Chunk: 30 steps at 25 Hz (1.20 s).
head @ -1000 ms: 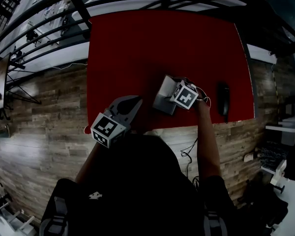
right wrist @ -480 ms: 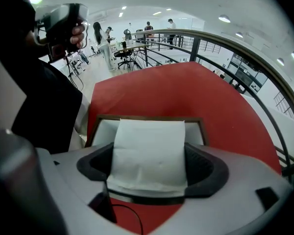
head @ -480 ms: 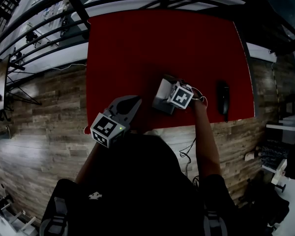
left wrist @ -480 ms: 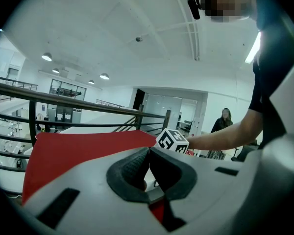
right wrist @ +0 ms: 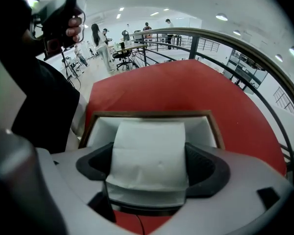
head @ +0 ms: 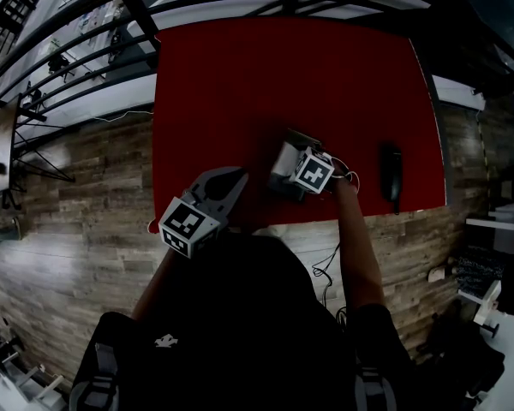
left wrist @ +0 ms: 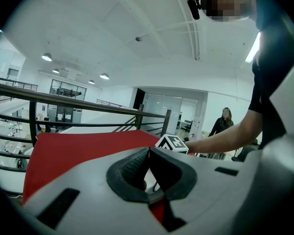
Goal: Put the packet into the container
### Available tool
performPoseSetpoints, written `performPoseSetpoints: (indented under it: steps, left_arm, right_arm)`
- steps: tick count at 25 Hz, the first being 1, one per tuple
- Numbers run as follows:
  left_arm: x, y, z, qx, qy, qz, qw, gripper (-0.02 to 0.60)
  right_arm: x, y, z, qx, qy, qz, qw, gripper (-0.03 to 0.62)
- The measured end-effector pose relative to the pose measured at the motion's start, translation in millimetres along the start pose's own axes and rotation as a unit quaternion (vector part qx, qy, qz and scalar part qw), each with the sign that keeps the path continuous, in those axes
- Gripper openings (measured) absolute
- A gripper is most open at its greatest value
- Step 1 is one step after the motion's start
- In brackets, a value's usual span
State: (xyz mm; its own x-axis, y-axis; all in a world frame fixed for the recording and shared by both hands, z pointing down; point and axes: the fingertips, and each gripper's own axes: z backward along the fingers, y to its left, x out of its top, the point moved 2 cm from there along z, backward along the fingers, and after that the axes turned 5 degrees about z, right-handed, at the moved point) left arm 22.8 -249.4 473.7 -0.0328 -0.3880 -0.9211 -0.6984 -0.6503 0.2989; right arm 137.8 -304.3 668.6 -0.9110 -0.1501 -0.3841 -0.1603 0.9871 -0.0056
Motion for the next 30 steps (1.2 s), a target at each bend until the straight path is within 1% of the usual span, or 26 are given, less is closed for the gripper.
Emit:
performPoseSetpoints:
  steps: [3,8,12,15,17,19,22,23,25,27,30]
  left_arm:
    - [2,1,1,-0.002,-0.002,0.002,1.0000,0.011]
    - [5,1,1,-0.005,-0.008,0.002,1.0000,0.011]
    - [5,2,-2,-0.005,-0.007,0.002,1.0000,0.011]
    - [5,0,-5,-0.010,-0.006,0.001,0.9999,0.011]
    - [5,-1,-7,-0.014,-0.005,0.001,0.9999,0.011]
    - [5,-1,-8,-0.017,-0.005,0.000,0.9998,0.011]
    - [7,0,-11,-0.020,-0.007,0.000,0.9998,0.010]
    - [8,1,-12,-0.021,-0.008,0.001,0.9997,0.011]
    - [9,2,-13,-0.025,-0.009,0.000,0.9996,0.011]
    - [10,1,-15,-0.031,-0.009,0.000,0.9995,0.011]
    - [14,-1,-17,-0.035,-0.013,-0.001,0.9993,0.011]
  right_arm:
    - [3,-4,0,0.003,-0.023,-0.025,0.999,0.448]
    - [6,-10,5,-0.010,-0.048,-0.046,0.998,0.449]
    - [10,-14,13,-0.019,-0.061,-0.051,0.997,0.449]
    - [11,-15,23,-0.034,-0.071,-0.048,0.996,0.448]
    - [12,-14,28,-0.043,-0.085,-0.049,0.994,0.448]
    - [17,-13,37,-0.056,-0.109,-0.056,0.991,0.448]
    - [32,-13,63,-0.087,-0.166,-0.079,0.979,0.438]
    - [37,-14,74,-0.101,-0.187,-0.087,0.973,0.413]
    - [44,-15,92,-0.129,-0.227,-0.106,0.959,0.286]
    - [52,-13,111,-0.142,-0.264,-0.125,0.946,0.268]
    - [64,-5,135,-0.154,-0.306,-0.140,0.929,0.250]
